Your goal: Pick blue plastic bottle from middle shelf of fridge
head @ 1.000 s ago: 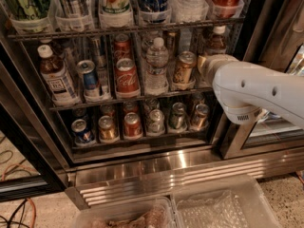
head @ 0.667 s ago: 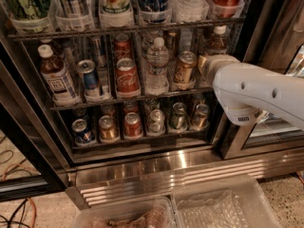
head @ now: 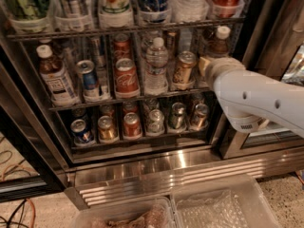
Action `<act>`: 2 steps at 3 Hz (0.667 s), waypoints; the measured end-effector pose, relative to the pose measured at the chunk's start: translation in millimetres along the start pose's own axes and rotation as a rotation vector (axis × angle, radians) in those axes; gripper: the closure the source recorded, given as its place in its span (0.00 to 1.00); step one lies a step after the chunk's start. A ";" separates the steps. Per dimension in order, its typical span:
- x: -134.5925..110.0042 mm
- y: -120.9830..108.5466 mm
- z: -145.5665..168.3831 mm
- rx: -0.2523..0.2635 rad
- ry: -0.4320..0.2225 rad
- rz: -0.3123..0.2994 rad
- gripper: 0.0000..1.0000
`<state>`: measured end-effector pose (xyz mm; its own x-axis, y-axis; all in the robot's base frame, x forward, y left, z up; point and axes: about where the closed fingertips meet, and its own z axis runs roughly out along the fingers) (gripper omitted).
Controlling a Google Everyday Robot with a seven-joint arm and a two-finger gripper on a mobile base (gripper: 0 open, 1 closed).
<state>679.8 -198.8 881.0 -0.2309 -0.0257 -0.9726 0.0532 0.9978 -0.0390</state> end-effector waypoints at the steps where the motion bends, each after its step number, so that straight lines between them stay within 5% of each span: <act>1: -1.8 1.6 -3.7 0.001 -0.014 -0.003 1.00; 2: -3.8 2.8 -7.3 0.003 -0.028 -0.006 1.00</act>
Offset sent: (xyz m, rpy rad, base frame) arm -0.1640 0.0628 0.1377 -0.1688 -0.5621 -0.0226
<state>673.7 -195.4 886.2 -0.2037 -0.0339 -0.9784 0.0548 0.9974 -0.0460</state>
